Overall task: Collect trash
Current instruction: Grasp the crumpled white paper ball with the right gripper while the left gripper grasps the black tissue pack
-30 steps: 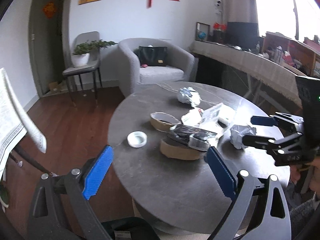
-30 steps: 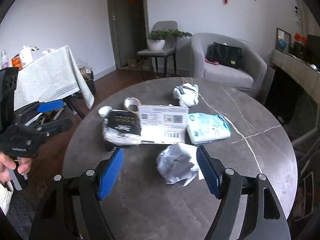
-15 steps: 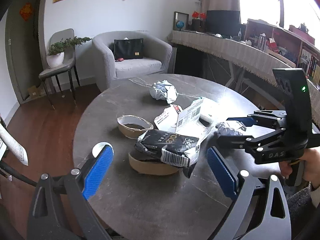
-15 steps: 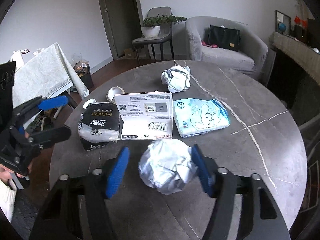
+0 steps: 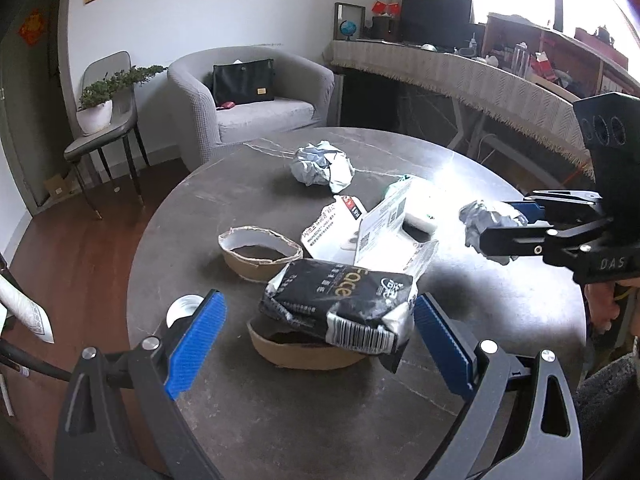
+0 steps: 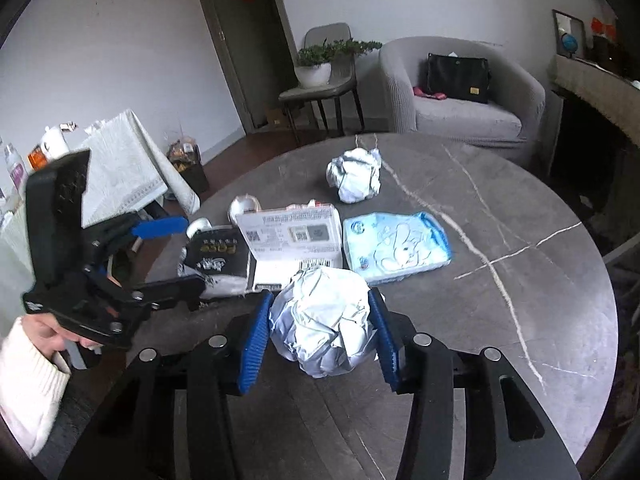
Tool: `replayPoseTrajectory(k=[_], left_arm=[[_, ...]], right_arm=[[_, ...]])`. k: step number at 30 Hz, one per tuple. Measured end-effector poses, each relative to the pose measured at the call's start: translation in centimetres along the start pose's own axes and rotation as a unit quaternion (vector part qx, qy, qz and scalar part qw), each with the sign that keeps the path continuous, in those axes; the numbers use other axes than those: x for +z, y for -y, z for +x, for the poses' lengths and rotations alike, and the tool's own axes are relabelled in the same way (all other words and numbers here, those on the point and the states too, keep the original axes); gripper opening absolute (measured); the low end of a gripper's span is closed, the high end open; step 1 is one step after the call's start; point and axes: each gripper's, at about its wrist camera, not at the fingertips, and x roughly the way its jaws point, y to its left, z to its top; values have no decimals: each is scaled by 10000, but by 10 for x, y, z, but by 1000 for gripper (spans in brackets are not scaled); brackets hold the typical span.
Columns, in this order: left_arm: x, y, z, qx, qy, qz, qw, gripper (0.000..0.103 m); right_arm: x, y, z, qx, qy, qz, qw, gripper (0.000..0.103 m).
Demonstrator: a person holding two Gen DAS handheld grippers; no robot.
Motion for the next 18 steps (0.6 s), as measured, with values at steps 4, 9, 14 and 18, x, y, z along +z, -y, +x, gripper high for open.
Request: replayPoseTrajectory(k=[4, 9, 14, 18], left_arm=[[5, 0, 6, -43, -32, 25, 10000, 97], [9, 7, 15, -127, -140, 126, 9997, 97], [8, 16, 24, -166, -236, 215, 9994, 94], [9, 16, 26, -145, -194, 165, 9996, 86]], right_arm=[[0, 4, -2, 52, 46, 80, 9999, 48], [-1, 11, 1, 22, -15, 121, 9999, 48], [-3, 16, -1, -26, -38, 151, 9999, 48], [-3, 18, -4, -31, -14, 173, 9998, 48]])
